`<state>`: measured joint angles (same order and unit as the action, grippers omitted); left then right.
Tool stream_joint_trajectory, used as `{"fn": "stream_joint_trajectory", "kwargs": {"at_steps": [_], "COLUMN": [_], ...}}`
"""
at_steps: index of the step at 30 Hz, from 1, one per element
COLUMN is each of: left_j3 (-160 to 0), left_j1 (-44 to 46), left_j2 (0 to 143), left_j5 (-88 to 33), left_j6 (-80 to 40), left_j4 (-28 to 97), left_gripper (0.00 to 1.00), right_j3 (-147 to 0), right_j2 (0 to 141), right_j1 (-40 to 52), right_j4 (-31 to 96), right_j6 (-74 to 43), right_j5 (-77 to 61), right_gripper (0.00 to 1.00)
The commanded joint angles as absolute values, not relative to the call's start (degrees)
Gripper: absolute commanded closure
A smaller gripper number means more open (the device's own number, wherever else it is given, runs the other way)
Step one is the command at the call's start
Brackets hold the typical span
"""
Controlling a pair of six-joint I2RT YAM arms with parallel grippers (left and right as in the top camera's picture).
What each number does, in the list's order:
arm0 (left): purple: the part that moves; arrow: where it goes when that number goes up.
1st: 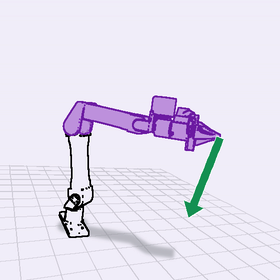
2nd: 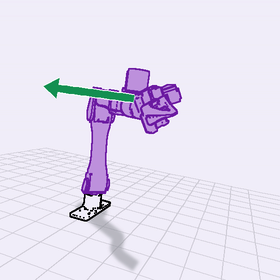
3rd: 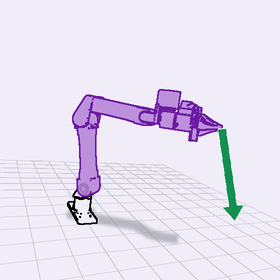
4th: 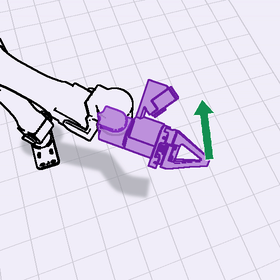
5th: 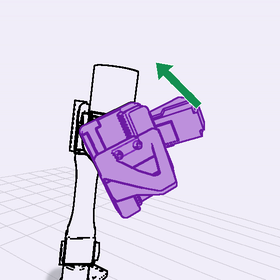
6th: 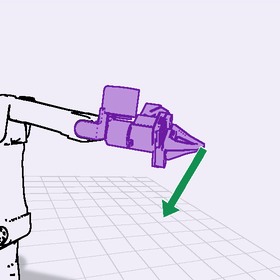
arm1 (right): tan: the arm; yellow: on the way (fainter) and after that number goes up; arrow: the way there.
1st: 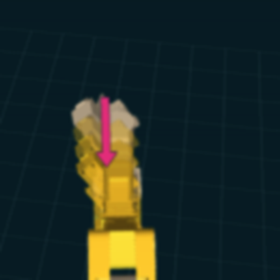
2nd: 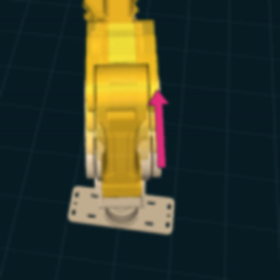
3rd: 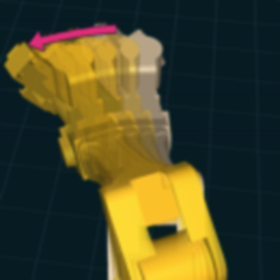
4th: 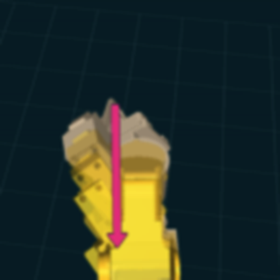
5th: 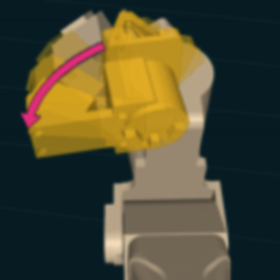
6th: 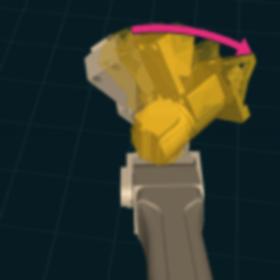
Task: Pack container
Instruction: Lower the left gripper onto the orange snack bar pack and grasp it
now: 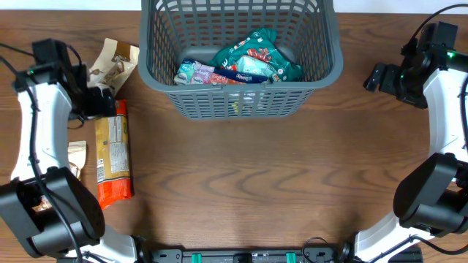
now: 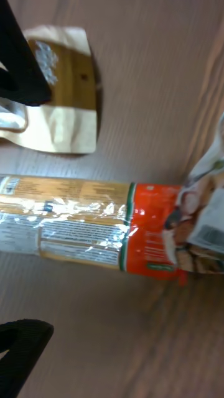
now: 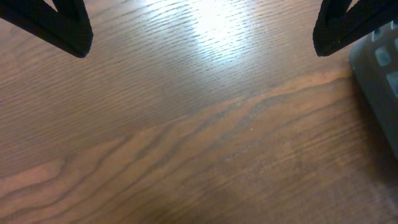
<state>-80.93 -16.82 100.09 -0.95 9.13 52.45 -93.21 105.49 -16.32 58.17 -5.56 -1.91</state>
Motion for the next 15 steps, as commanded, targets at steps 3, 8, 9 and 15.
{"fn": "stream_joint_trajectory", "kwargs": {"at_steps": [3,8,9,15], "left_j3": [-70.7,-62.7,-61.6,-55.8], "left_j1": [-16.9,-16.9,-16.9,-16.9], "left_j2": [100.5,100.5,100.5,101.1], "left_j5": [-2.4,-2.4,-2.4,-2.4], "left_j6": [15.0,17.7,18.3,20.0], "left_j4": [46.9,40.5,39.4,33.5], "left_gripper": [0.01,0.01,0.01,0.01], "right_j3": [-93.0,-93.0,-93.0,-93.0], "right_j2": [105.4,105.4,105.4,105.4], "right_j1": [-15.7,-15.7,-15.7,-15.7], "right_j4": [57.4,57.4,57.4,57.5], "right_j6": [-4.6,-4.2,-4.2,-3.7], "right_j5": [-2.0,-2.0,-2.0,-2.0], "right_gripper": [0.01,0.01,0.01,0.01]}}
